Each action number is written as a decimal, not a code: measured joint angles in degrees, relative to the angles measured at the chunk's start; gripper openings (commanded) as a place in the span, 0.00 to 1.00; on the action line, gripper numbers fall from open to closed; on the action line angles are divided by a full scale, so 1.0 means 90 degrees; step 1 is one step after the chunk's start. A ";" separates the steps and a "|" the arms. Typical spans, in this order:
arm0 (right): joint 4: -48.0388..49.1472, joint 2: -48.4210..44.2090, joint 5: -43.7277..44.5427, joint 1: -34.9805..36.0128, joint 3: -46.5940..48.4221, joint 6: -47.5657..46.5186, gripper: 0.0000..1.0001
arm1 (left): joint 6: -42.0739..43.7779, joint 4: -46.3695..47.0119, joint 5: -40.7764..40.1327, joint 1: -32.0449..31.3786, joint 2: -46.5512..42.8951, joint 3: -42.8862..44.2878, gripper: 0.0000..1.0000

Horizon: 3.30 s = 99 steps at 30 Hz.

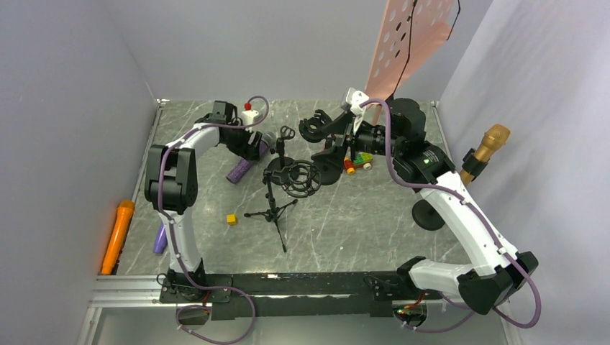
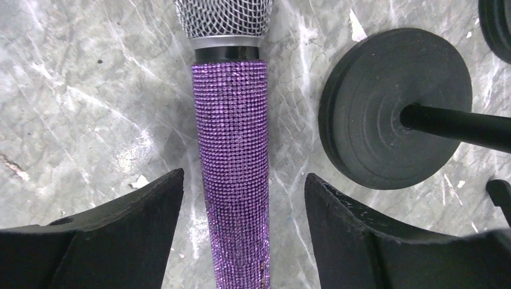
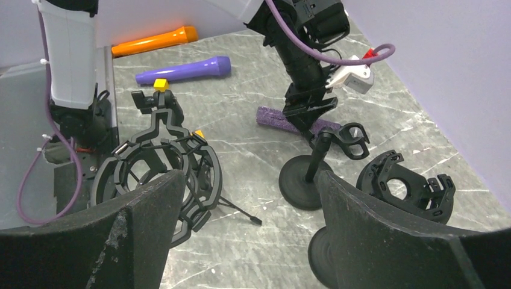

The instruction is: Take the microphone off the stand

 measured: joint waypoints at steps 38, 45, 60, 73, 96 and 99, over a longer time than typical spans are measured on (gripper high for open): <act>-0.2212 0.1690 0.1022 0.0117 0.1076 -0.0979 0.66 | 0.1173 -0.1865 0.2722 -0.1277 -0.6683 -0.2314 0.91; -0.2278 0.1642 0.1270 0.0996 0.0998 -0.1705 0.64 | 0.0347 -0.0950 0.2191 -0.1622 -0.6356 -0.2152 0.89; -0.2987 0.1644 0.0894 0.1899 0.1037 -0.2939 0.60 | 0.1734 -0.1598 0.1243 -0.1622 -0.6244 -0.1115 0.91; -0.2953 0.2035 0.0194 0.1996 0.1098 -0.2484 0.65 | 0.1693 -0.2086 -0.0112 -0.1622 -0.6885 -0.1355 0.99; -0.3067 0.2188 -0.0039 0.1962 0.1280 -0.3133 0.49 | 0.1659 -0.3589 0.0699 -0.1311 -0.7359 -0.1156 0.92; -0.3322 0.2149 0.0041 0.2351 0.1365 -0.3339 0.44 | 0.1467 -0.3121 0.0823 -0.1311 -0.6907 -0.1129 0.87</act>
